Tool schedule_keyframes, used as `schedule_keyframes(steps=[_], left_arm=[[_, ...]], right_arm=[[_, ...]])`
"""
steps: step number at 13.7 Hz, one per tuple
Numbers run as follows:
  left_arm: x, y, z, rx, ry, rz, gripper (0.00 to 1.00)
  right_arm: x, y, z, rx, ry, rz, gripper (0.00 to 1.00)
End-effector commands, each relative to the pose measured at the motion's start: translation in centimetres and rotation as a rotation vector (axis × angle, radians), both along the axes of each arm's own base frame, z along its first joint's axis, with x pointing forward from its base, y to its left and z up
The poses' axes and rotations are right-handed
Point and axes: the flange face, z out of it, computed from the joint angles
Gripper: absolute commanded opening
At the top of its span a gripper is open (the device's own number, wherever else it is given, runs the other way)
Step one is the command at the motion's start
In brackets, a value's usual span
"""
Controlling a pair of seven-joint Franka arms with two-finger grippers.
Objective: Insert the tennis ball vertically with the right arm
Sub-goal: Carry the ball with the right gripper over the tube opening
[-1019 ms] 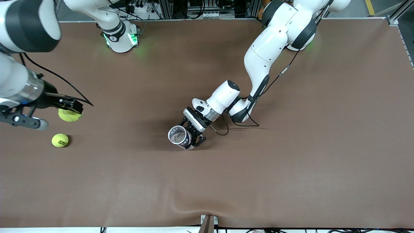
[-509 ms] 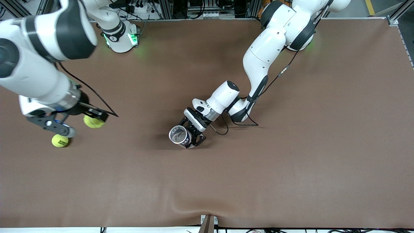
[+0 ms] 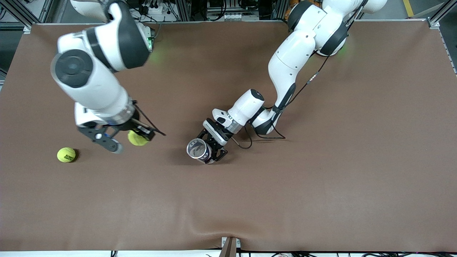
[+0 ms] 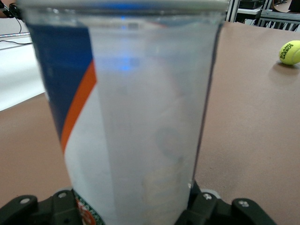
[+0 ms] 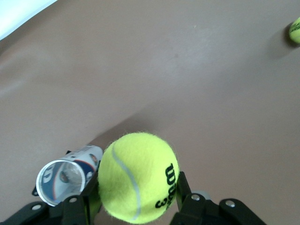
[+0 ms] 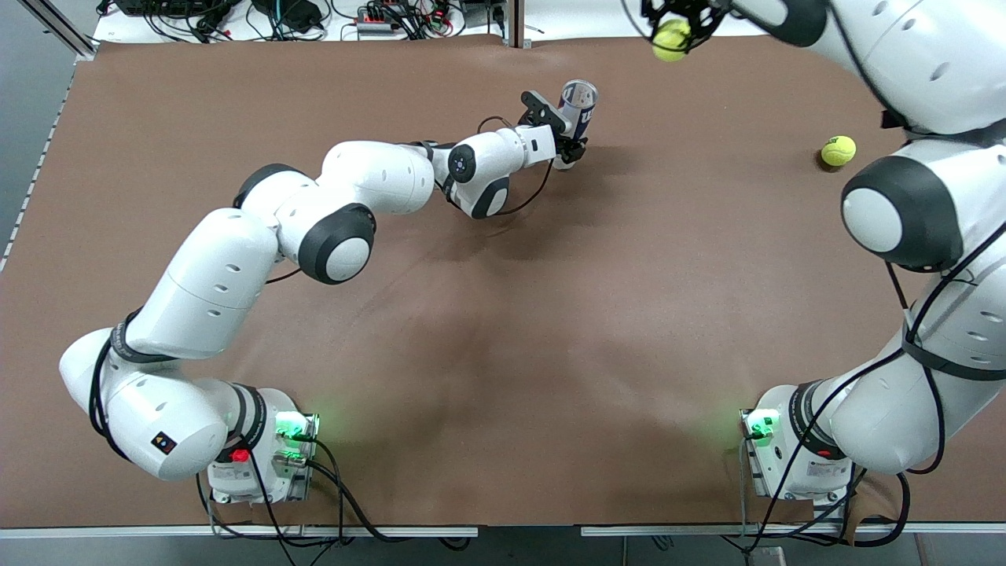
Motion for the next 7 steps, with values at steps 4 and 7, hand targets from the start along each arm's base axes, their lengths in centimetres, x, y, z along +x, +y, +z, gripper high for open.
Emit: schedule_keyframes(steps=[4,7], left_arm=[[0.1,-0.1,-0.3,-0.016,0.004,0.014,0.76],[0.1,-0.1,-0.2,-0.017,0.002,0.014,0.76]], right_arm=[[0.2,8.2,-4.0,0.004,-0.040,-0.139,0.00],[-0.3,10.7,-6.0,-0.012,-0.033,-0.147,0.00]])
